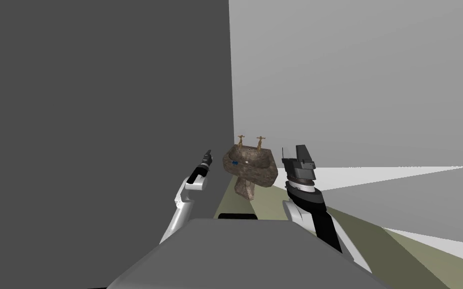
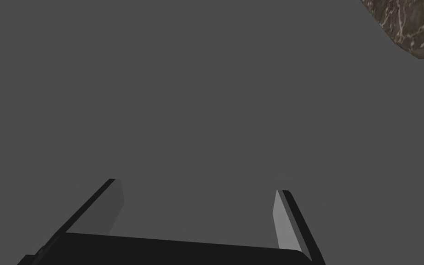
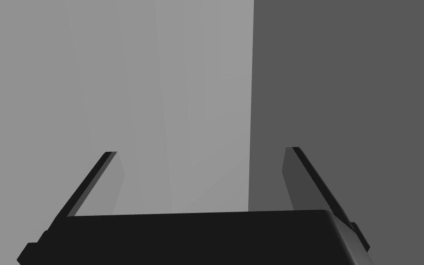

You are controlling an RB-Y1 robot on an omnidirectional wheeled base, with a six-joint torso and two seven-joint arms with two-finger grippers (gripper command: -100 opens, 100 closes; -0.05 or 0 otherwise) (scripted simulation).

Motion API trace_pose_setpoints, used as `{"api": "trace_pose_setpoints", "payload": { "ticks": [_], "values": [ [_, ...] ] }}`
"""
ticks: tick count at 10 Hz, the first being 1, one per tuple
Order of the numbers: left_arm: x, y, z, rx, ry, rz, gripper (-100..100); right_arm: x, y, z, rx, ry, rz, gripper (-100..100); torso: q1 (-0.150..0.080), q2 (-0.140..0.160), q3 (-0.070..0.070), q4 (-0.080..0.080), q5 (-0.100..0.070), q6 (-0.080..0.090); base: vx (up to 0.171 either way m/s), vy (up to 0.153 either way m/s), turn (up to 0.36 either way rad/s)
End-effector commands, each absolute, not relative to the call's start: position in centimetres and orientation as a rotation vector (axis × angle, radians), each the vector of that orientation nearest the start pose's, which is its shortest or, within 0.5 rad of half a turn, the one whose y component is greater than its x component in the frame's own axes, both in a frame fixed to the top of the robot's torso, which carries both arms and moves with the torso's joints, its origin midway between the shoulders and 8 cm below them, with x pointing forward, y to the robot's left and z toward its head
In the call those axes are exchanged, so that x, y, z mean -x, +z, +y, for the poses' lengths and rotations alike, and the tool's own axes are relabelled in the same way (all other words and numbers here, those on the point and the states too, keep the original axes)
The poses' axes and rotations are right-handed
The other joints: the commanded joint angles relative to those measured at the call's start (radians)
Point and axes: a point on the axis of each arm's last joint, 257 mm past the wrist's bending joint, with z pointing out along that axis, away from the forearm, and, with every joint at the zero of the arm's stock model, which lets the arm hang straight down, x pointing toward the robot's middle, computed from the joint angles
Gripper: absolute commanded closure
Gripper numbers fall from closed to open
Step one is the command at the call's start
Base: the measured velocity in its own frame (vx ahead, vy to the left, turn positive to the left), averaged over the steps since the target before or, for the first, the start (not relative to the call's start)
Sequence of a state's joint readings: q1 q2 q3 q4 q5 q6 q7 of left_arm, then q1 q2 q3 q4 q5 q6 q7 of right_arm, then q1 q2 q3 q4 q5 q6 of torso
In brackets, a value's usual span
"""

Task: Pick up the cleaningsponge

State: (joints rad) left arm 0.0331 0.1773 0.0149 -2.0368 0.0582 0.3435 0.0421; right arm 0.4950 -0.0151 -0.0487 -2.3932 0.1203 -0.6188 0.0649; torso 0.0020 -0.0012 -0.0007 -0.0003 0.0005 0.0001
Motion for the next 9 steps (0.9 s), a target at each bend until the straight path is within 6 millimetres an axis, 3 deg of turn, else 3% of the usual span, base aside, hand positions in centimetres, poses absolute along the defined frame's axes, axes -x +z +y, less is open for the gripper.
{"api": "trace_pose_setpoints", "payload": {
  "ticks": [1, 3, 5, 6, 8, 9],
  "values": [
    [-53.0, -9.5, 25.6, 1.104, -1.182, 1.214, -100, -29.7, 9.2, -26.1, -0.352, 1.167, 0.544, 0, 0.0, 0.0, 0.0, 0.0, 0.0, 0.0, 0.0, 0.044, -0.091],
    [-54.2, -9.7, 25.6, 1.128, -1.17, 1.235, -100, -29.7, 9.2, -26.1, -0.352, 1.166, 0.544, 0, -0.001, 0.0, 0.0, 0.0, 0.0, -0.001, 0.0, 0.025, -0.061],
    [-54.2, -10.6, 25.7, 1.156, -1.15, 1.259, -100, -29.7, 9.2, -26.1, -0.352, 1.167, 0.544, 0, 0.0, 0.0, 0.0, 0.0, 0.0, -0.001, -0.002, 0.031, -0.046],
    [-55.4, -10.4, 25.6, 1.172, -1.142, 1.273, -100, -29.7, 9.2, -26.1, -0.352, 1.166, 0.544, 0, -0.001, 0.0, 0.0, 0.0, 0.0, -0.001, 0.006, 0.033, -0.137],
    [-55.3, -11.4, 25.7, 1.2, -1.121, 1.297, -100, -29.7, 9.2, -26.1, -0.352, 1.167, 0.544, 0, 0.0, 0.0, 0.0, 0.0, 0.0, -0.001, 0.004, 0.029, -0.047],
    [-56.4, -11.3, 25.8, 1.218, -1.111, 1.31, -100, -29.7, 9.2, -26.1, -0.352, 1.166, 0.544, 0, -0.001, 0.0, 0.0, 0.0, 0.0, -0.001, -0.004, 0.031, -0.109]
  ]
}}
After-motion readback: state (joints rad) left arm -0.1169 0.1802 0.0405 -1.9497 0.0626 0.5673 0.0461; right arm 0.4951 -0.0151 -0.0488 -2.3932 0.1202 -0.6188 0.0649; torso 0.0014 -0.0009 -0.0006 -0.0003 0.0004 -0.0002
